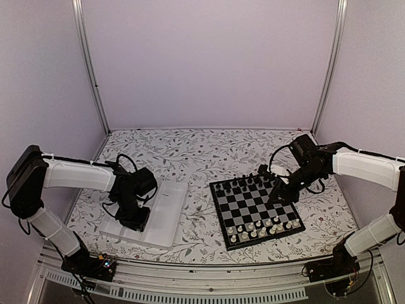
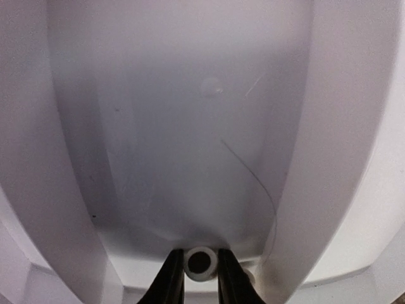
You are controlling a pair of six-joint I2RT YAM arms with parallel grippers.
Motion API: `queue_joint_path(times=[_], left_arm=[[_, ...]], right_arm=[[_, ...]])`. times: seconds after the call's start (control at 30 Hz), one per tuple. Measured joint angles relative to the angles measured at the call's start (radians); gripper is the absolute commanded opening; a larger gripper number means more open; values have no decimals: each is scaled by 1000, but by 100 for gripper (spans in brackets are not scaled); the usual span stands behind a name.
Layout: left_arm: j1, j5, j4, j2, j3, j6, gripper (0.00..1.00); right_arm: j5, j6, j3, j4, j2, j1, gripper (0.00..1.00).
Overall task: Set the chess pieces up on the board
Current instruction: Pick up the chess piece from the storage box.
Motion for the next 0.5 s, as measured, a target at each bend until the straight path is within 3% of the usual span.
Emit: queue_joint_path(times=[0.5], left_arm=[[11,0,-24,8,29,17,14]], right_arm=[[-21,4,0,-1,11,0,26]])
